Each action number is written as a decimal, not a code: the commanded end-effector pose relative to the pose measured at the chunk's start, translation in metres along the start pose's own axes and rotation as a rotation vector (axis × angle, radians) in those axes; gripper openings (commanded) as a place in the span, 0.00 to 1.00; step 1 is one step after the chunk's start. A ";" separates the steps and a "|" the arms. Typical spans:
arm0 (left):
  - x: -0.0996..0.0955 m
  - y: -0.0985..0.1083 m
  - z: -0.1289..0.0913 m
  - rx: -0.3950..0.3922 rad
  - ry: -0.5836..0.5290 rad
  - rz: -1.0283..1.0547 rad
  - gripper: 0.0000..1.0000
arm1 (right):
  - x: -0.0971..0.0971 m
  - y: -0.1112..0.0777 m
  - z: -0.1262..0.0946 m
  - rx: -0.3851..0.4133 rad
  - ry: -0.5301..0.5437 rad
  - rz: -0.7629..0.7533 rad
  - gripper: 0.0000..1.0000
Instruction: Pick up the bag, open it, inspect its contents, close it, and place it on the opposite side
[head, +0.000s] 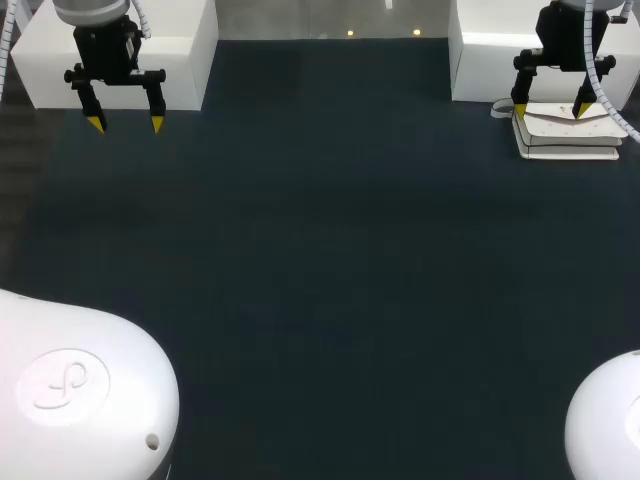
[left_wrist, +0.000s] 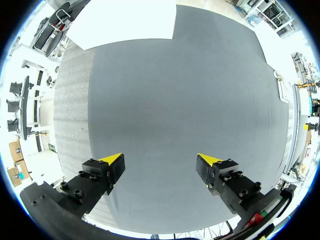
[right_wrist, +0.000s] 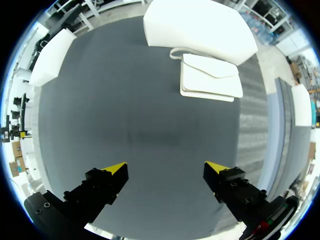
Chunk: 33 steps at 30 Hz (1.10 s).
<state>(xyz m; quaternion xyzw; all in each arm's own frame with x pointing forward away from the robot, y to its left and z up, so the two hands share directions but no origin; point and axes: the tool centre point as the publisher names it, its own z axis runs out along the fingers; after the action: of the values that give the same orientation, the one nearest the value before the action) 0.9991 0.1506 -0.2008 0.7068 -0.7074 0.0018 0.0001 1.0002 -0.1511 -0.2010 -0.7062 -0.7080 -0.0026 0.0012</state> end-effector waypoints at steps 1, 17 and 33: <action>0.000 0.000 0.000 -0.001 -0.002 0.000 1.00 | 0.001 0.000 -0.001 0.002 -0.003 0.001 1.00; 0.007 -0.001 -0.001 0.038 -0.004 0.100 1.00 | -0.001 0.001 0.000 0.003 -0.004 -0.006 1.00; 0.046 0.007 0.019 0.345 0.089 0.949 1.00 | -0.069 0.031 0.026 -0.003 0.036 0.057 1.00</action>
<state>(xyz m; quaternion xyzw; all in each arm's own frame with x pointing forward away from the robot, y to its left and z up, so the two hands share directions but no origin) 0.9997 0.1045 -0.2141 0.4886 -0.8693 0.0597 -0.0440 1.0234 -0.2038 -0.2185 -0.7270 -0.6866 -0.0081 -0.0008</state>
